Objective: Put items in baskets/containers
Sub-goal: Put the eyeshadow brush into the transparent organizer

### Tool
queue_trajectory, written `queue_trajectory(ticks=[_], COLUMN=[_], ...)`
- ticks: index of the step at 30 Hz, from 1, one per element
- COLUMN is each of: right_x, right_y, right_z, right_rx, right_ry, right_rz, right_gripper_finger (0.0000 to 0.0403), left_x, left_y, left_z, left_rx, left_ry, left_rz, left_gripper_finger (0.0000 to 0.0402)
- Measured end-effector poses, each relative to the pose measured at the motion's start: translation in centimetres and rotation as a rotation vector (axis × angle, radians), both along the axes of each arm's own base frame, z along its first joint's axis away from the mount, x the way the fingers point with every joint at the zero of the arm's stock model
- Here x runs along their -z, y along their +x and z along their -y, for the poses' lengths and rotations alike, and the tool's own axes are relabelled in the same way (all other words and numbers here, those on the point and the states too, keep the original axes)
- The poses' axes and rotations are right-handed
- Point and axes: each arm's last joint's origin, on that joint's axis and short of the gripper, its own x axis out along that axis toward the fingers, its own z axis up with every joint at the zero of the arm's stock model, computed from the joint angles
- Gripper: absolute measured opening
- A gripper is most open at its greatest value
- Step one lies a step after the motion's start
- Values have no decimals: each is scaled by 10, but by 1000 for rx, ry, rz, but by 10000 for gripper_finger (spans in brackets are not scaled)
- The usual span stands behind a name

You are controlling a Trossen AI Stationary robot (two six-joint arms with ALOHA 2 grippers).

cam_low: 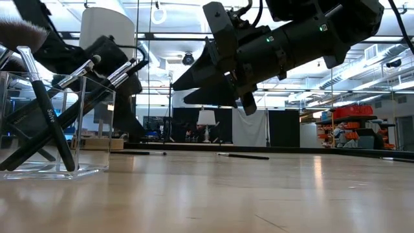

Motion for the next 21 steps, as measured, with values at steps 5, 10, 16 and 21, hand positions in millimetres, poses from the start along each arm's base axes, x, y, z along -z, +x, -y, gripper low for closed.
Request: queue_trajectory(ticks=[5,10,16,21], right_x=[0,0,0,-1], right_y=[0,1,1,1], right_z=[0,2,5,5], right_rx=[0,5,11,15], right_ry=[-3,-5,-5,-17], right_rz=[-1,1,2,3], right_gripper_finger=[168,168,168,168], left_x=[-6,-9,4,26], left_y=[-5,-3,-4,-3], left_z=[6,1,-4,-4], left_rx=[28,11,40,116], left_ry=[112,173,205,237], left_rz=[55,93,16,-87], left_gripper_finger=[9,70,164,184])
